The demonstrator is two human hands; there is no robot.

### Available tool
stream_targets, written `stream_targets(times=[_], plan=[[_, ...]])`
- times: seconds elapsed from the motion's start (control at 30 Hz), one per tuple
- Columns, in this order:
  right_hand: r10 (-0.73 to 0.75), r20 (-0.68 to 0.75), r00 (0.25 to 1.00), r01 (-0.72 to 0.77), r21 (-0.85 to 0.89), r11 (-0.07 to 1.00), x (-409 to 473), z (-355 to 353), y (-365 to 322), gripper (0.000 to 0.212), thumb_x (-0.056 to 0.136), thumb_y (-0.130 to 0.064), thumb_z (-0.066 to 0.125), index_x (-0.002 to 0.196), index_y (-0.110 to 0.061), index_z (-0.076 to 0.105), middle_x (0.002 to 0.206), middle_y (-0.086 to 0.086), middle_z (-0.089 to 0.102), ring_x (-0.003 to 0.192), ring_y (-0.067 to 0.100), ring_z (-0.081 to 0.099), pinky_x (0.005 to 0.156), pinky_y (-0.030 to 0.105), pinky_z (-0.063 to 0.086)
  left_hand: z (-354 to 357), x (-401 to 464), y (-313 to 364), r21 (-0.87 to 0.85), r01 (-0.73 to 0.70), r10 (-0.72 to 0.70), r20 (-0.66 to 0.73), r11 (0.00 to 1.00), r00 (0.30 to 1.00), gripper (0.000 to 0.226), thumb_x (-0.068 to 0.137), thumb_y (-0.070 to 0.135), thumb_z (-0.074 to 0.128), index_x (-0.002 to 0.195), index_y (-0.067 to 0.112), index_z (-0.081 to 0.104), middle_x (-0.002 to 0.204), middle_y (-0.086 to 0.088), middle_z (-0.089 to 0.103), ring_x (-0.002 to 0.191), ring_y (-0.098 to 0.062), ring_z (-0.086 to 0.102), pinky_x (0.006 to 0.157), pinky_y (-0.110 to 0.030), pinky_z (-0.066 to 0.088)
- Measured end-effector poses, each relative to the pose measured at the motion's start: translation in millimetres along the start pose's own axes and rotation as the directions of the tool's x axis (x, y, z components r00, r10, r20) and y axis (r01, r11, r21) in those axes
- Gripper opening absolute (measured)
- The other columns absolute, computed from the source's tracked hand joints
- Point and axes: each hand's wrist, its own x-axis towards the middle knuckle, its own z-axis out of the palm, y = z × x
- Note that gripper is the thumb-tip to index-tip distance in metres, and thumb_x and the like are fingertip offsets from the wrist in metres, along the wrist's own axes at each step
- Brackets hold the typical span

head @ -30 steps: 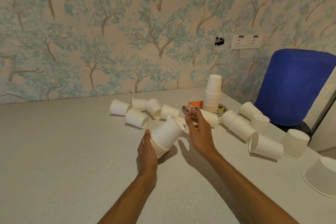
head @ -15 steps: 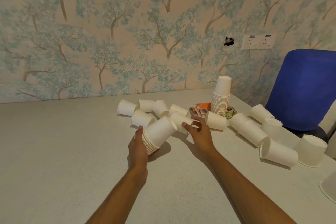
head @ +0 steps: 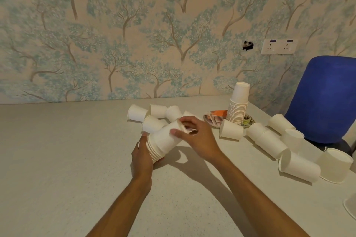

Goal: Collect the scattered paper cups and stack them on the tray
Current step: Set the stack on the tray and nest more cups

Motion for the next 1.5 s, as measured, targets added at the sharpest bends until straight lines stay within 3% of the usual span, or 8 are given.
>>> stream_targets(times=[0.2, 0.4, 0.5, 0.63, 0.73, 1.1, 1.33, 1.5], plan=[[0.199, -0.060, 0.978, -0.183, 0.201, 0.962, 28, 30, -4, 0.042, 0.103, -0.042, 0.036, 0.110, -0.014, 0.067, 0.101, -0.003, 0.073, 0.091, 0.009, 0.065, 0.072, 0.021, 0.046, -6, 8, 3, -0.147, 0.068, -0.072, -0.024, 0.987, 0.997, 0.037, 0.089, 0.058, 0.050, 0.109, 0.030, 0.064, 0.098, -0.008, 0.073, 0.074, -0.026, 0.075, 0.059, -0.038, 0.060], [0.184, -0.088, 0.979, -0.188, -0.044, 0.981, 54, 57, 29, 0.025, 0.091, -0.003, 0.060, 0.115, -0.007, 0.063, 0.115, 0.010, 0.067, 0.100, 0.022, 0.062, 0.071, 0.016, 0.048, -6, 11, 3, -0.182, 0.071, -0.079, -0.036, 0.981, 0.996, 0.045, 0.092, 0.056, 0.047, 0.119, 0.024, 0.063, 0.097, -0.009, 0.075, 0.072, -0.024, 0.075, 0.058, -0.034, 0.058], [0.131, 0.007, 0.991, -0.123, -0.284, 0.951, 51, 70, 38, 0.029, 0.084, -0.031, 0.070, 0.110, -0.022, 0.063, 0.109, 0.002, 0.069, 0.100, 0.023, 0.064, 0.081, 0.032, 0.047, -6, 9, 2, -0.183, 0.080, -0.087, -0.030, 0.980, 0.996, 0.046, 0.093, 0.055, 0.047, 0.126, 0.026, 0.057, 0.110, -0.010, 0.070, 0.090, -0.030, 0.071, 0.061, -0.037, 0.060], [0.091, -0.044, 0.995, -0.097, -0.161, 0.982, 44, 80, 53, 0.020, 0.064, -0.045, 0.078, 0.083, -0.047, 0.070, 0.085, 0.000, 0.072, 0.090, 0.026, 0.069, 0.086, 0.052, 0.057, -6, 10, 2, -0.173, 0.088, -0.094, -0.027, 0.981, 0.995, 0.047, 0.093, 0.056, 0.047, 0.128, 0.026, 0.054, 0.116, -0.011, 0.067, 0.099, -0.033, 0.067, 0.068, -0.042, 0.061], [0.105, -0.013, 0.994, -0.106, -0.099, 0.989, 43, 78, 48, 0.039, 0.076, -0.023, 0.053, 0.085, -0.060, 0.062, 0.095, -0.006, 0.067, 0.095, 0.027, 0.066, 0.083, 0.044, 0.056, -7, 10, 2, -0.185, 0.084, -0.091, -0.026, 0.979, 0.996, 0.042, 0.093, 0.056, 0.048, 0.123, 0.028, 0.055, 0.112, -0.010, 0.069, 0.090, -0.031, 0.071, 0.065, -0.040, 0.061], [0.128, -0.302, 0.945, -0.052, 0.249, 0.967, 39, -16, -3, 0.023, 0.083, -0.023, 0.076, 0.100, -0.016, 0.063, 0.077, -0.014, 0.071, 0.072, -0.002, 0.062, 0.058, 0.007, 0.044, -8, 15, 1, -0.240, 0.100, -0.106, -0.012, 0.966, 0.994, 0.041, 0.090, 0.054, 0.053, 0.118, 0.025, 0.059, 0.094, -0.008, 0.072, 0.061, -0.021, 0.074, 0.054, -0.035, 0.058], [-0.146, -0.074, 0.986, 0.136, -0.125, 0.983, 21, -23, -28, 0.037, 0.076, -0.034, 0.081, 0.110, -0.029, 0.068, 0.102, -0.011, 0.070, 0.092, 0.005, 0.062, 0.070, 0.013, 0.045, -5, 10, -2, -0.144, 0.055, -0.058, -0.021, 0.988, 0.998, 0.055, 0.087, 0.060, 0.052, 0.128, 0.025, 0.058, 0.109, -0.010, 0.071, 0.083, -0.028, 0.074, 0.064, -0.039, 0.061], [-0.068, 0.214, 0.975, 0.111, -0.197, 0.974, 16, 6, -16, 0.039, 0.074, -0.068, 0.066, 0.108, -0.050, 0.065, 0.103, -0.028, 0.066, 0.098, -0.009, 0.058, 0.070, 0.005, 0.042, -4, 5, -2, -0.098, 0.039, -0.043, -0.036, 0.994, 0.998, 0.054, 0.090, 0.059, 0.047, 0.132, 0.026, 0.054, 0.118, -0.011, 0.067, 0.093, -0.034, 0.070, 0.073, -0.048, 0.061]])
